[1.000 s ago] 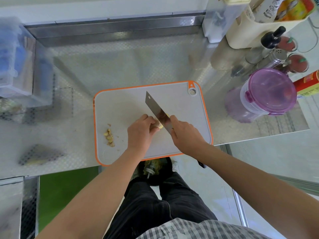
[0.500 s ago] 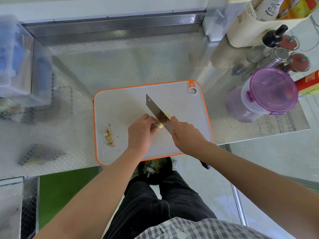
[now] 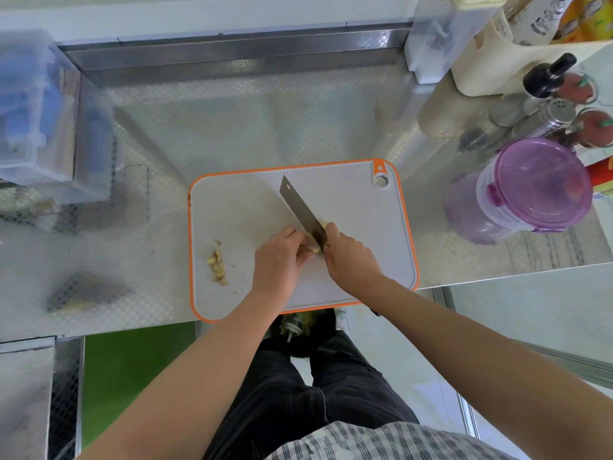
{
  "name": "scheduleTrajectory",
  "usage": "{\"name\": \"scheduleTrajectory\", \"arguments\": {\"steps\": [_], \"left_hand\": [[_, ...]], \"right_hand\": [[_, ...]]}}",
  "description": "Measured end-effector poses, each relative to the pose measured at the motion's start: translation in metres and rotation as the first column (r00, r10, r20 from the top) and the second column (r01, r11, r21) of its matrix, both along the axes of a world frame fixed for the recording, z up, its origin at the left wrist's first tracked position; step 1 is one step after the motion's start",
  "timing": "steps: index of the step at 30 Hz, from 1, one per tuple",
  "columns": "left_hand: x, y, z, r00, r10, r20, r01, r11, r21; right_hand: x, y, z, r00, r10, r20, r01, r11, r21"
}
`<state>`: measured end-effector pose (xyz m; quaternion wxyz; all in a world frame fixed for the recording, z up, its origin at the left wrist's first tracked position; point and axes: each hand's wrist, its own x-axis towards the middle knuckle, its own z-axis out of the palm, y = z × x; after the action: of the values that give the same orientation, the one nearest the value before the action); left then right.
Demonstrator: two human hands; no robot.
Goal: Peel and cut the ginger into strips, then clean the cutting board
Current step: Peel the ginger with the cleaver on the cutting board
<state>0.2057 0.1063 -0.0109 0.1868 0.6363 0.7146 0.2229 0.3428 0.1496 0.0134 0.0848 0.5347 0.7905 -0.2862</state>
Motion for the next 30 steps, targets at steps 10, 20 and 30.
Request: {"name": "scheduleTrajectory", "arguments": {"steps": [10, 20, 30], "left_hand": [[-0.005, -0.004, 0.006, 0.998, -0.015, -0.056, 0.015, 1.0, -0.004], [-0.002, -0.003, 0.008, 1.0, 0.003, -0.024, -0.004, 0.999, -0.041], [-0.002, -0.002, 0.009, 1.0, -0.004, -0.021, 0.002, 0.998, -0.062]], "right_hand": [[0.018, 0.006, 0.024, 0.988, -0.01, -0.153, 0.011, 1.0, 0.004], [0.021, -0.006, 0.037, 0.995, 0.05, -0.082, -0.052, 0.998, -0.017], [0.018, -0.015, 0.038, 0.996, 0.086, 0.039, -0.087, 0.996, 0.028]]}}
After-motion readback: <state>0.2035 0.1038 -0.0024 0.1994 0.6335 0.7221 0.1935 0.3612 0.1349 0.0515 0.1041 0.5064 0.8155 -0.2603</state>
